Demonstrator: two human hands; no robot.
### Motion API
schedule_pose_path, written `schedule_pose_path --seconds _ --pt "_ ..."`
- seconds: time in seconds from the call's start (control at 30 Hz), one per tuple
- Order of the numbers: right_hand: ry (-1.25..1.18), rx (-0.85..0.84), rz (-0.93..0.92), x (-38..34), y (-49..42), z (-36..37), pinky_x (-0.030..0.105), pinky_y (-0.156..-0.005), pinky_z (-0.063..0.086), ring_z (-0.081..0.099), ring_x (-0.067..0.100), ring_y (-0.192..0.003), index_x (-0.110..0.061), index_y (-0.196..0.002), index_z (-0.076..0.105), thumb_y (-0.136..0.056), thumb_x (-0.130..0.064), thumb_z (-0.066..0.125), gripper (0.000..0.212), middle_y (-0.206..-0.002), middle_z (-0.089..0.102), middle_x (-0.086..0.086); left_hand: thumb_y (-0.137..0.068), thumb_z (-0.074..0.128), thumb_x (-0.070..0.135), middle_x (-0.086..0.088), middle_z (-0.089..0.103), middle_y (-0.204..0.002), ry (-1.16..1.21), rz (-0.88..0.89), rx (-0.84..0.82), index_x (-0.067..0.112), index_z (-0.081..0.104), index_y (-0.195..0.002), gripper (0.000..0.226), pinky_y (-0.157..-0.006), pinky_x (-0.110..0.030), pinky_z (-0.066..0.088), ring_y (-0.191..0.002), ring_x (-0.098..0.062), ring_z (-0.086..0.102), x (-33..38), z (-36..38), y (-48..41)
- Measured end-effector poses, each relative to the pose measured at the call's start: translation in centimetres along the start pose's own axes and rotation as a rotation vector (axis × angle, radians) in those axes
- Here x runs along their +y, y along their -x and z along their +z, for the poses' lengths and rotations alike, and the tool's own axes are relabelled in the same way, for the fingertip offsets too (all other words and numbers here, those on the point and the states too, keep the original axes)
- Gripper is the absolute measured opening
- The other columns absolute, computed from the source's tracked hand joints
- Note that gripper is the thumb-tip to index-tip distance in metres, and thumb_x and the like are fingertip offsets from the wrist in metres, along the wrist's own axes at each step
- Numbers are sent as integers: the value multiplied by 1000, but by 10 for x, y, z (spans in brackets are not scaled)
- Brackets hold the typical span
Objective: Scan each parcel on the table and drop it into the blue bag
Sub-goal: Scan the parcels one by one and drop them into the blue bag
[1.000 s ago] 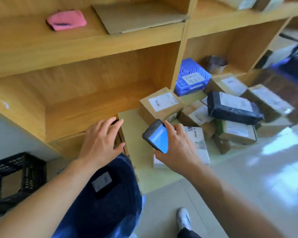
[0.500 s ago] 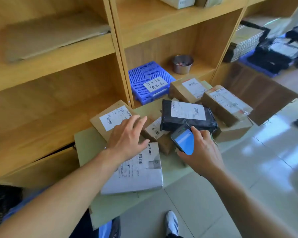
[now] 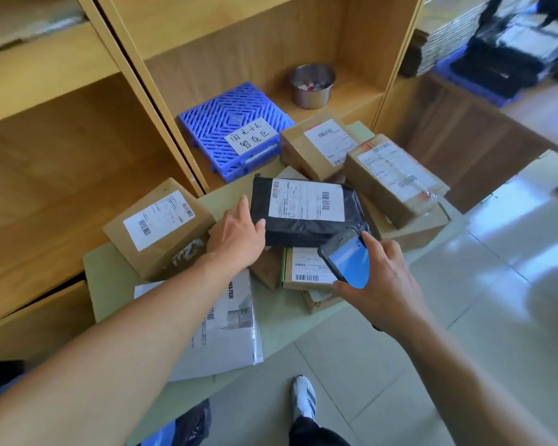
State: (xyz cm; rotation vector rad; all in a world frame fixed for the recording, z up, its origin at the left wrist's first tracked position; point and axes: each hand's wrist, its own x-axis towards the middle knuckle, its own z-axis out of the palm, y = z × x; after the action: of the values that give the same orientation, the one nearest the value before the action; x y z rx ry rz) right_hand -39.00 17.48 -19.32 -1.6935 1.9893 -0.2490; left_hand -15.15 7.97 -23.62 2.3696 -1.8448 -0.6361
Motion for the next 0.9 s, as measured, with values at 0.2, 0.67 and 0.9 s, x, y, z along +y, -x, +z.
schedule_pose_path --seconds 0.2,0.67,0.9 --pt "6 -5 7 2 -4 -8 24 -80 43 32 7 -101 -32 -156 12 -78 -57 73 102 -135 34 -5 -103 56 34 -11 37 -160 734 -305 -146 27 16 -161 70 -102 -53 54 -136 -34 50 7 7 -12" --pt "87 22 -162 -62 9 5 32 -78 48 49 22 -115 -32 -151 20 -73 -55 74 97 -132 36 -2 -84 58 47 1 61 -129 686 -201 38 30 48 -141 60 -93 -42 56 -113 -25 62 -87 -100 35" --pt "250 -133 -407 -159 48 59 43 -82 52 53 29 -109 -27 -148 24 -68 -55 74 99 -127 41 3 -89 57 38 -2 63 -122 621 -334 226 26 53 -132 45 -99 -48 54 -110 -26 61 -227 -188 118"
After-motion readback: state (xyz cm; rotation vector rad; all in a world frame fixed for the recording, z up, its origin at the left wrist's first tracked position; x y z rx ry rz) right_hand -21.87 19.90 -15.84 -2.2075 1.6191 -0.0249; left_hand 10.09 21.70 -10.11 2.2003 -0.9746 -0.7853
